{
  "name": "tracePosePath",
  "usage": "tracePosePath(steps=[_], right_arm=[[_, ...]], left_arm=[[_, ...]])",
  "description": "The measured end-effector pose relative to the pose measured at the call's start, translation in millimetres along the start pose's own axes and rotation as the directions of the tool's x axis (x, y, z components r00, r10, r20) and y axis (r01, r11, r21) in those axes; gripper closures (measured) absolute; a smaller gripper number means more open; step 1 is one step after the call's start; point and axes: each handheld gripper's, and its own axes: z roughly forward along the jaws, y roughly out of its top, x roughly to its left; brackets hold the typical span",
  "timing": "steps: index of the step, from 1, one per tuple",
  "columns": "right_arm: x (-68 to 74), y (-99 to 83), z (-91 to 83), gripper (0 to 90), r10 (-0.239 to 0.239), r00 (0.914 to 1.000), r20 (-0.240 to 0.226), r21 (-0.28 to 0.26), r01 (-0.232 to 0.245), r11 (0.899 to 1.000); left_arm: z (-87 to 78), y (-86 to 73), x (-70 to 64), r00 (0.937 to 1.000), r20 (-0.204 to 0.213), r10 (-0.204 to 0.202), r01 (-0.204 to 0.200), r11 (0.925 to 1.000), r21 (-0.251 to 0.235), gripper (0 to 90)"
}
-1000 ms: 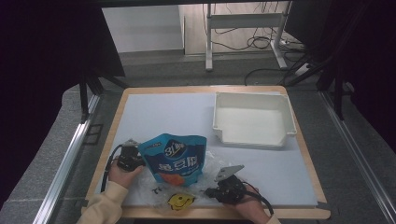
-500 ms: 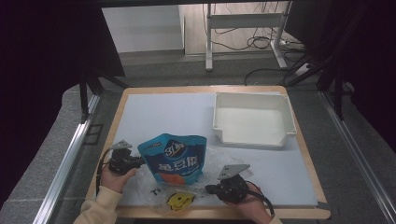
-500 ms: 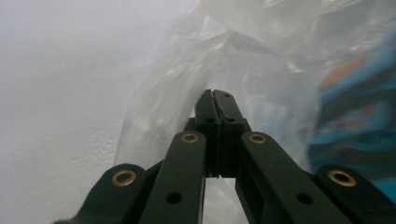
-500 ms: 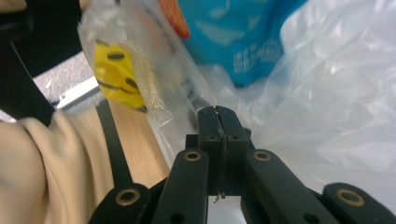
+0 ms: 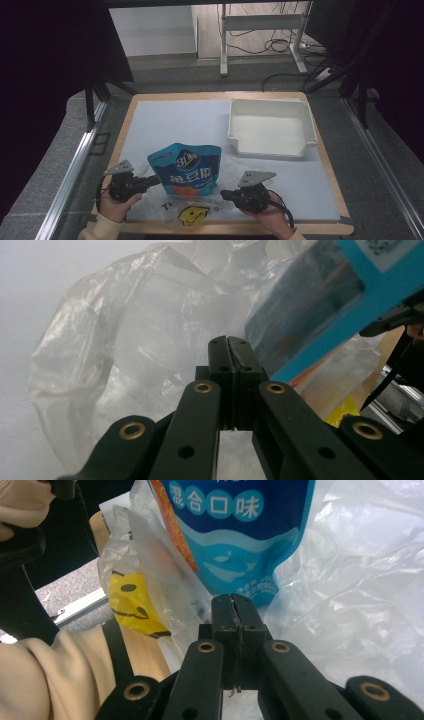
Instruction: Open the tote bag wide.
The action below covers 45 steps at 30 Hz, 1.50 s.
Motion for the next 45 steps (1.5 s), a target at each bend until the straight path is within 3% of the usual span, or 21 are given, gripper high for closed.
tracePosePath(steps=[9, 17, 21, 22, 23, 24, 26, 30, 36, 45], right_arm=[[-4.3, 2.4, 0.6, 88.9, 0.01, 1.0, 0.001, -0.015, -0.01, 1.0], [-8.2, 4.1, -0.6, 86.3, 0.015, 0.9999, 0.002, -0.033, -0.015, 0.999], [-9.2, 4.5, -2.1, 80.1, 0.012, 0.9999, 0.008, -0.04, -0.012, 0.999], [-9.2, 4.5, -2.8, 78.0, 0.012, 0.9999, 0.011, -0.044, -0.012, 0.999], [-9.1, 4.6, -5.4, 72.9, 0.007, 0.9999, 0.015, -0.052, -0.007, 0.999], [-8.8, 4.8, -7.1, 70.6, 0.005, 0.9998, 0.02, -0.055, -0.004, 0.998], [-7.9, 5.5, -10.4, 65.8, 0.003, 0.9996, 0.028, -0.067, -0.001, 0.998], [-6.2, 9.0, -17.0, 57.2, -0.006, 0.9988, 0.048, -0.099, 0.01, 0.995], [-5.3, 13.2, -22.5, 49.8, -0.012, 0.9981, 0.06, -0.129, 0.02, 0.991], [-4.4, 19.9, -28.8, 46.8, -0.019, 0.9975, 0.068, -0.162, 0.03, 0.986]], left_arm=[[-8.9, -9.7, -6.4, 1.0, -0.001, 0.004, -0.004, 1.0, -0.008, 88.8], [-16.4, -15.7, -12.7, 0.9993, -0.018, 0.032, -0.032, 0.9992, -0.024, 86.4], [-20.0, -16.7, -14.1, 0.9982, -0.036, 0.047, -0.049, 0.997, -0.06, 70.4], [-21.0, -16.8, -14.6, 0.9977, -0.041, 0.053, -0.056, 0.9961, -0.068, 70.4], [-21.4, -16.7, -15.2, 0.9971, -0.047, 0.059, -0.062, 0.9957, -0.069, 58.5], [-21.2, -17.3, -16.1, 0.9957, -0.066, 0.065, -0.069, 0.9954, -0.066, 53.6], [-20.3, -17.7, -16.1, 0.9958, -0.063, 0.066, -0.07, 0.996, -0.057, 45.8], [-20.0, -18.2, -17.6, 0.9915, -0.096, 0.088, -0.093, 0.9945, -0.049, 34.9], [-20.6, -18.0, -16.6, 0.9892, -0.114, 0.093, -0.098, 0.9941, -0.046, 31.5], [-18.7, -19.6, -12.7, 0.9893, -0.128, 0.071, -0.076, 0.9963, -0.039, 31.8]])
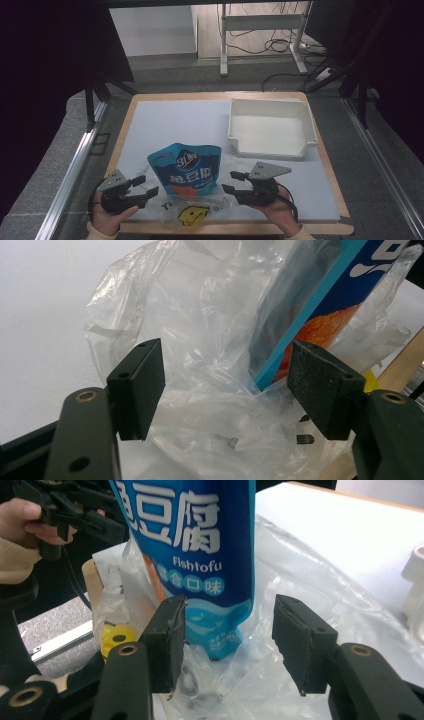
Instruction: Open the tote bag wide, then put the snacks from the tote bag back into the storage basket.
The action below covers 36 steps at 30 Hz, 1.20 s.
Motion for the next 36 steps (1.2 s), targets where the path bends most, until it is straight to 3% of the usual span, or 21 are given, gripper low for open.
tracePosePath(steps=[9, 18, 31, 36], right_arm=[[0.5, 12.7, -9.7, 43.7, -0.019, 0.9997, 0.013, -0.04, 0.019, 0.999], [-3.2, 29.4, -8.4, 40.3, -0.024, 0.9997, 0.002, -0.063, 0.024, 0.998], [-15.1, 62.9, 6.0, 35.4, -0.016, 0.9961, -0.087, -0.098, 0.008, 0.995], [-14.0, 76.2, 19.4, 36.8, -0.041, 0.9926, -0.115, -0.092, 0.031, 0.995]], left_arm=[[1.2, 2.7, -3.2, 0.9999, 0.007, 0.013, -0.013, 0.9999, -0.001, 31.0], [-1.4, 4.1, -3.7, 0.9999, 0.014, 0.007, -0.007, 0.9999, -0.012, 30.8], [3.1, 4.4, -4.1, 0.9998, 0.018, 0.009, -0.009, 1.0, 0.0, 30.8], [3.4, 4.5, -3.7, 0.9998, 0.017, 0.008, -0.008, 1.0, -0.001, 30.8]])
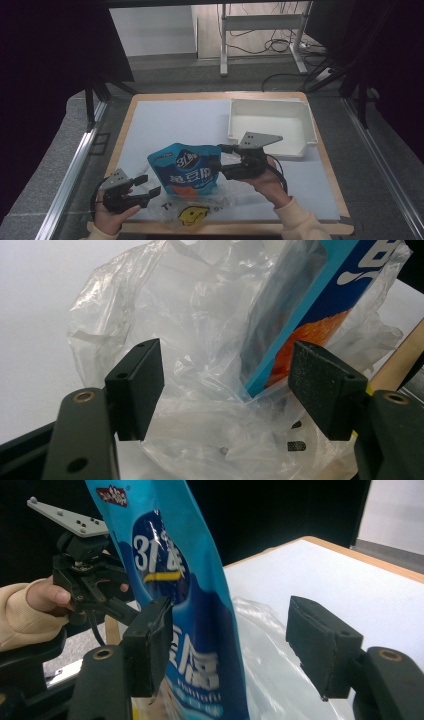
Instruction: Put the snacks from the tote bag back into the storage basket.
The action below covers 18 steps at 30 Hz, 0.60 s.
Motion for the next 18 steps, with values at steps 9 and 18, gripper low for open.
tracePosePath(steps=[9, 18], right_arm=[[-0.7, 5.2, 22.1, 57.2, -0.012, 0.9986, -0.051, 0.007, 0.013, 1.0], [-3.1, 5.7, 32.2, 83.5, -0.008, 0.9929, -0.118, 0.005, 0.009, 1.0]], left_arm=[[-0.6, -0.3, 1.8, 1.0, -0.002, 0.0, 0.0, 1.0, -0.002, 30.9], [-0.5, -0.2, 2.0, 1.0, -0.003, 0.001, -0.001, 1.0, 0.0, 31.0]])
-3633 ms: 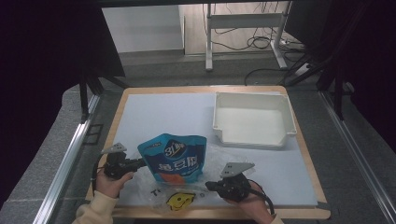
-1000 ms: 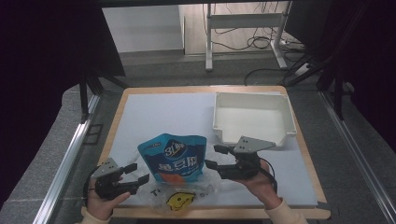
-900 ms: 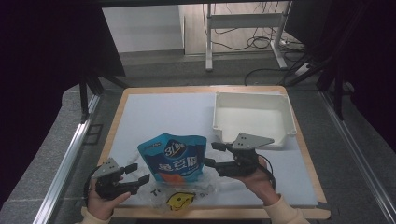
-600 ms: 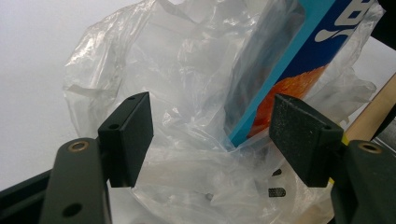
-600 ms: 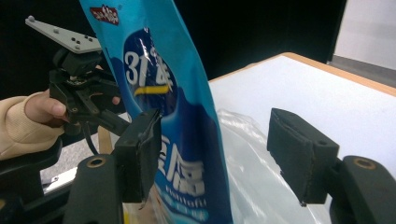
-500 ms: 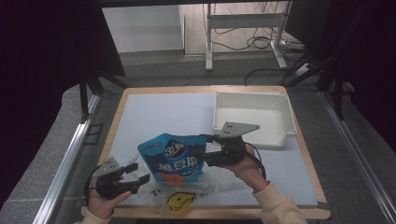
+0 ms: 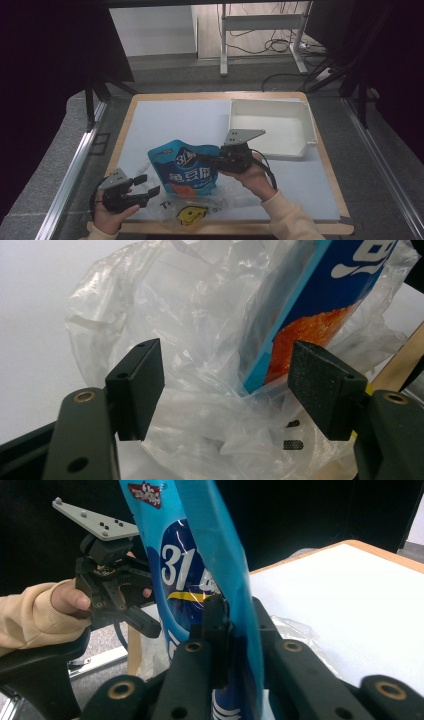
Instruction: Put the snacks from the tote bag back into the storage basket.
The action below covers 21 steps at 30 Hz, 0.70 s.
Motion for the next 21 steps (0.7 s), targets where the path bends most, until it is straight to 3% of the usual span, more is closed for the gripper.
tracePosePath(steps=[21], right_arm=[[-3.9, 7.5, 5.3, 88.7, 0.033, 0.9959, -0.084, -0.033, -0.036, 0.999]], left_arm=[[-1.5, 0.5, 0.2, 1.0, -0.001, -0.005, 0.005, 1.0, -0.005, 31.1]])
